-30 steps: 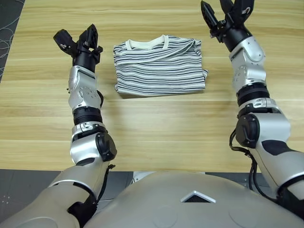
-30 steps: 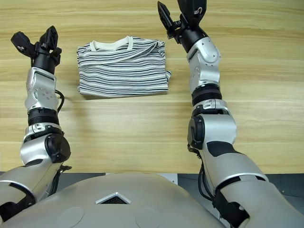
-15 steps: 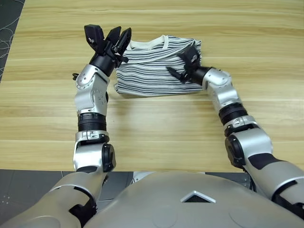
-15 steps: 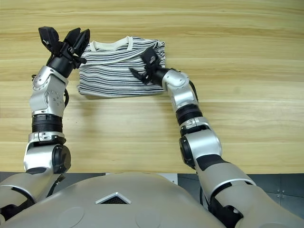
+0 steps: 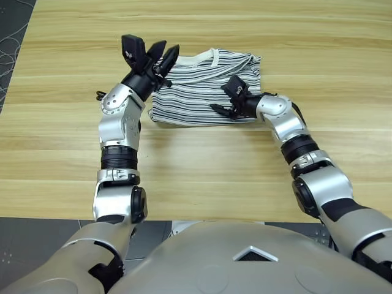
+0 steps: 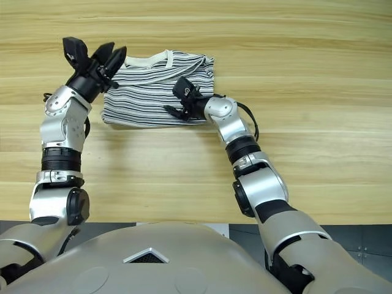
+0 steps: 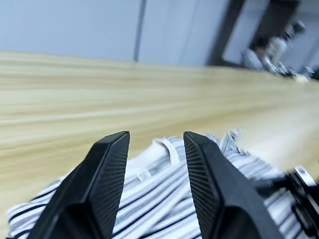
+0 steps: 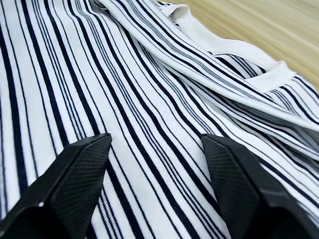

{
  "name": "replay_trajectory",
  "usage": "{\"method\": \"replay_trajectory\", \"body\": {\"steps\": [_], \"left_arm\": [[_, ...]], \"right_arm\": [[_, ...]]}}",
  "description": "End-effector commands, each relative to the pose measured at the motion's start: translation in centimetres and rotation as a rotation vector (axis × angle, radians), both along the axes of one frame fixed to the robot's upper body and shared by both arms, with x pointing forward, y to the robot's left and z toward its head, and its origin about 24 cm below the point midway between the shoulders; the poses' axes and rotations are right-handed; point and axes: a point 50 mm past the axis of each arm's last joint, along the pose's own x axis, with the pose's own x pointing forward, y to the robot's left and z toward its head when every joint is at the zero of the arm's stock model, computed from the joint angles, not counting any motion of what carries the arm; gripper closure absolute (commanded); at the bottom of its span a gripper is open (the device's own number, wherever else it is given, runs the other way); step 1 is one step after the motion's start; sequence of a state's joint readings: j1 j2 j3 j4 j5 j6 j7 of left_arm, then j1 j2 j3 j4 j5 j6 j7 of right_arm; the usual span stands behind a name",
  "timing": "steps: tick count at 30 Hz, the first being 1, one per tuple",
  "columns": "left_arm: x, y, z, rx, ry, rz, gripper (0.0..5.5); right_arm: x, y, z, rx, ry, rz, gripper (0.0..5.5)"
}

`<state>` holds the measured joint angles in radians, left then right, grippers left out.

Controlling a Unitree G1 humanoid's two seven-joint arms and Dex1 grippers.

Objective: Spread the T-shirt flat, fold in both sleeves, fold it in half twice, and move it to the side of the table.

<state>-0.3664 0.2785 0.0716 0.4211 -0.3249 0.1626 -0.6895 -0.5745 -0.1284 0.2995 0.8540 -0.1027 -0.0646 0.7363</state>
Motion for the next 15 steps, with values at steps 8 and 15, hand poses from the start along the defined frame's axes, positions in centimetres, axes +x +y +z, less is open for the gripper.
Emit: {"method": "replay_trajectory", "body": {"steps": [8,15], "left_arm": [[-8.3,-0.8,-4.9,0.152,0.441,-0.456,3.49],[-6.4,-2.3,-4.3,0.097,0.383,-0.394,3.49]], "right_arm": [[-8.8,-9.3,-4.9,-0.174,0.399,0.045,2.15],[-10.6,-8.7,-5.4,-0.195,0.42,0.106,2.15]]}}
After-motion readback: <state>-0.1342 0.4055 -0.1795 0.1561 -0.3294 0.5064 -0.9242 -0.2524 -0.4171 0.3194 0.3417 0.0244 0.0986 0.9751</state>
